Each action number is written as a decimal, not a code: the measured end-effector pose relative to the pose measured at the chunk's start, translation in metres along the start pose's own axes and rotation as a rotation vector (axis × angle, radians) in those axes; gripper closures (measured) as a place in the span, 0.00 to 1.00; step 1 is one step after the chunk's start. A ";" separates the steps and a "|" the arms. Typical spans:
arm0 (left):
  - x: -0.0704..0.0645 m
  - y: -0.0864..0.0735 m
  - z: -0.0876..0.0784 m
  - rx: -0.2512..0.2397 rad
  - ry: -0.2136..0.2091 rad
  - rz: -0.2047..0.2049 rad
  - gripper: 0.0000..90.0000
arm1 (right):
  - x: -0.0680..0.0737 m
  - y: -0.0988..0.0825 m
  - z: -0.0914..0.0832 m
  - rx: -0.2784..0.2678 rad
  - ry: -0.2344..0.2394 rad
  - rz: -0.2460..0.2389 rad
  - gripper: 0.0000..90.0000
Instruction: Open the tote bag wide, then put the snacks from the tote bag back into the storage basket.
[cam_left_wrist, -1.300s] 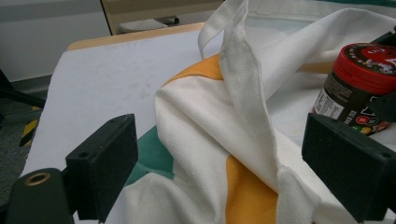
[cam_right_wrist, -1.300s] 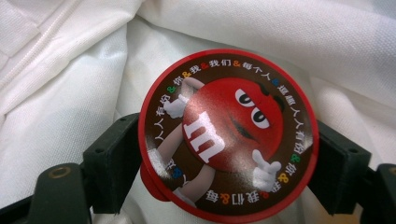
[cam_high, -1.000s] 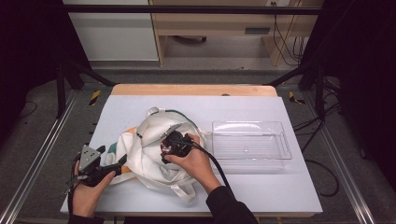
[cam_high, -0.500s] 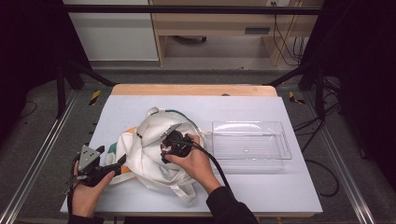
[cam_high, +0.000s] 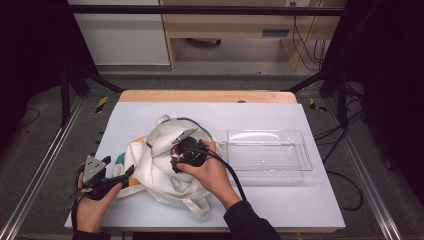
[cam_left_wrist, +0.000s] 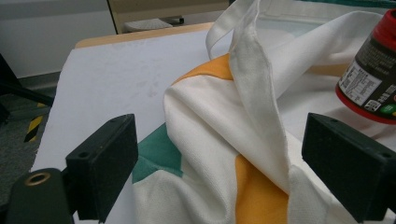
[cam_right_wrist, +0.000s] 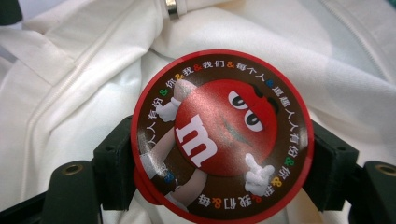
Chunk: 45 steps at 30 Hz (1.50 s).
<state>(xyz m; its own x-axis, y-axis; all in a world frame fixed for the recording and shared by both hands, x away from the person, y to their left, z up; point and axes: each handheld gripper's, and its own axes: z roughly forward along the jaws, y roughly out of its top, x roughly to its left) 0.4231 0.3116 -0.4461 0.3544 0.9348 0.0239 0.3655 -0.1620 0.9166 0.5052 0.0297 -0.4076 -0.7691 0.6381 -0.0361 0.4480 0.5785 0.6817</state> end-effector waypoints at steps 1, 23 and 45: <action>0.000 0.000 0.000 -0.001 0.000 -0.001 0.12 | 0.000 0.001 -0.002 -0.003 -0.002 -0.001 0.29; 0.005 -0.002 0.001 0.001 0.011 -0.033 0.12 | -0.021 0.011 -0.063 -0.065 -0.004 0.001 0.29; 0.001 0.000 0.003 0.007 0.013 0.001 0.12 | -0.047 0.014 -0.108 -0.096 0.057 -0.038 0.29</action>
<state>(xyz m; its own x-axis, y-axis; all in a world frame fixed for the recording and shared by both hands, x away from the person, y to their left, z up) 0.4260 0.3117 -0.4477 0.3435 0.9387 0.0304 0.3714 -0.1655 0.9136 0.4983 -0.0477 -0.3175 -0.8108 0.5849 -0.0239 0.3741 0.5491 0.7473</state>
